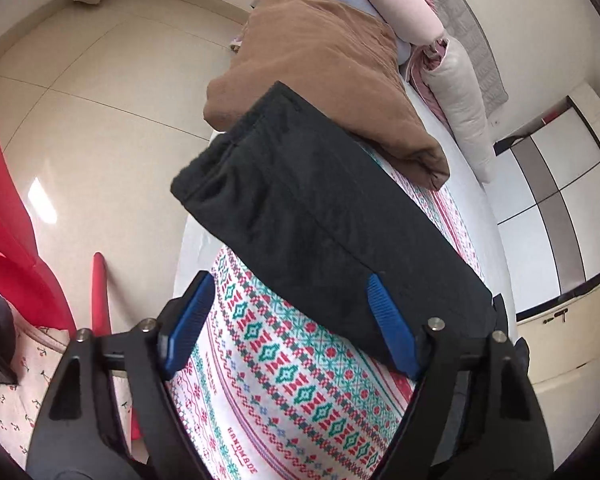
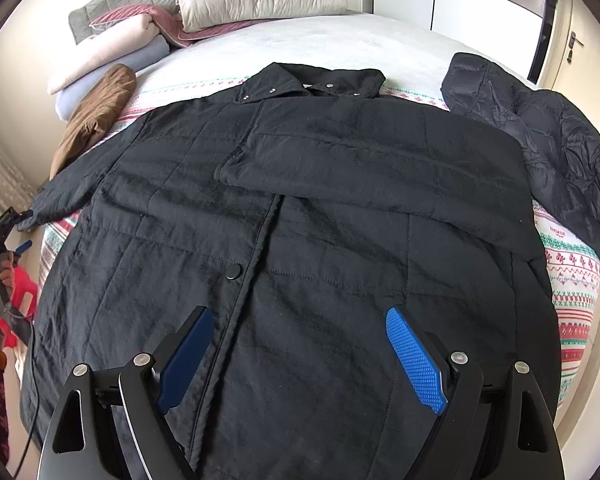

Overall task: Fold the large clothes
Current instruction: 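Grasp the remaining sleeve cuff with the left tool and fold it across the coat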

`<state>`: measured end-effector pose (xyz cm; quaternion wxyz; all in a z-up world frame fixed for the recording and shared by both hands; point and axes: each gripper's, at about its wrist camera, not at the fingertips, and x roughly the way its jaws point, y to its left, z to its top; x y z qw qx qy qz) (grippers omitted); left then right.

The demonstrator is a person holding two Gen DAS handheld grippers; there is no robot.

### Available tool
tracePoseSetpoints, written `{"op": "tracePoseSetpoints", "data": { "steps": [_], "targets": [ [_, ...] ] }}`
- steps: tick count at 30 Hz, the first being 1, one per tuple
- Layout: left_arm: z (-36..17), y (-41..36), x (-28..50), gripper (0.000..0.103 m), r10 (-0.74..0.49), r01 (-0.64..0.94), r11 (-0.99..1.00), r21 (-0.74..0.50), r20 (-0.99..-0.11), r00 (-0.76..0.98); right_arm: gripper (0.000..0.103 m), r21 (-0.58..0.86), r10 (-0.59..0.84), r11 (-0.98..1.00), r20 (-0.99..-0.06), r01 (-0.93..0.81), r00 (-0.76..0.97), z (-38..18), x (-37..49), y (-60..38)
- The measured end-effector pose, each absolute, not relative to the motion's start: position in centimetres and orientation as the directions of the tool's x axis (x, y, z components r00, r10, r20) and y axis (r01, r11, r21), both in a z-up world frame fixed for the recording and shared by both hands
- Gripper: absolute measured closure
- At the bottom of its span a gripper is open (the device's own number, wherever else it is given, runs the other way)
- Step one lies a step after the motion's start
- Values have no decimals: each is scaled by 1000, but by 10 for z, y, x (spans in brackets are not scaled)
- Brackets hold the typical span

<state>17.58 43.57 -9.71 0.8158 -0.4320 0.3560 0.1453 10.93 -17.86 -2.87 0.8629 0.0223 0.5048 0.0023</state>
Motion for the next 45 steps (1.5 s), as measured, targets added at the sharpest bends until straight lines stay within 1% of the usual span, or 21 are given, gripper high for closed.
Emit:
{"op": "tracePoseSetpoints", "data": {
  "steps": [1, 2, 3, 4, 5, 6, 9, 13, 18, 20, 23, 26, 29, 36, 37, 38, 39, 40, 41, 43, 45],
  "targets": [
    [-99, 439, 179, 34, -65, -549, 575, -606, -703, 708, 14, 42, 27, 999, -872, 20, 489, -30, 109, -179],
    [-101, 442, 182, 43, -59, -549, 570, -611, -697, 714, 14, 42, 26, 999, -873, 22, 487, -31, 109, -180],
    [-101, 443, 185, 56, -53, -547, 572, -612, -692, 719, 14, 42, 24, 999, -873, 26, 487, -32, 109, -181],
    [-99, 446, 188, 65, -43, -551, 575, -604, -695, 717, 14, 44, 24, 999, -874, 30, 486, -32, 110, -182],
    [-96, 448, 190, 80, -20, -563, 581, -588, -702, 712, 14, 45, 23, 998, -874, 34, 485, -33, 110, -183],
    [-90, 446, 191, 88, -2, -562, 586, -584, -695, 719, 14, 46, 21, 998, -875, 40, 484, -33, 110, -184],
    [-57, 442, 189, 92, 63, -524, 638, -564, -640, 766, 14, 52, 19, 997, -872, 53, 489, -32, 109, -189],
    [5, 416, 194, 93, 72, -410, 712, -570, -522, 850, 14, 57, 17, 996, -866, 64, 500, -31, 108, -196],
    [91, 355, 204, 93, -34, -192, 805, -562, -367, 929, 14, 90, 32, 992, -857, 89, 514, -29, 108, -206],
    [120, 322, 210, 93, -89, -108, 839, -534, -330, 940, 14, 108, 41, 989, -851, 97, 524, -27, 108, -210],
    [151, 268, 221, 93, -170, -1, 874, -487, -307, 936, 14, 129, 56, 987, -843, 100, 535, -26, 107, -213],
    [165, 212, 232, 93, -239, 77, 890, -449, -316, 918, 14, 146, 74, 985, -830, 89, 552, -23, 106, -216],
    [165, 160, 236, 93, -314, 151, 890, -430, -337, 888, 14, 155, 82, 984, -822, 83, 564, -20, 107, -221],
    [120, 35, 247, 92, -477, 308, 861, -405, -432, 766, 14, 186, 91, 978, -793, 98, 603, -11, 110, -243],
    [110, 22, 249, 88, -513, 346, 847, -403, -453, 729, 14, 190, 90, 976, -789, 102, 608, -9, 110, -246],
    [99, 5, 252, 74, -553, 390, 830, -399, -491, 673, 14, 194, 90, 975, -786, 107, 612, -9, 110, -250],
    [86, -10, 256, 55, -591, 439, 807, -395, -549, 591, 14, 200, 90, 974, -784, 111, 614, -9, 110, -254],
    [73, -24, 257, 52, -608, 478, 789, -387, -609, 510, 14, 207, 92, 971, -783, 117, 615, -9, 110, -258],
    [64, -33, 253, 52, -606, 505, 781, -367, -643, 468, 14, 214, 93, 969, -783, 125, 615, -8, 109, -263],
    [58, -34, 240, 51, -577, 547, 787, -286, -654, 489, 14, 228, 96, 963, -783, 141, 614, -8, 107, -273],
    [61, -21, 229, 49, -549, 551, 803, -226, -640, 538, 14, 238, 96, 959, -781, 152, 617, -8, 106, -281]
  ]
}}
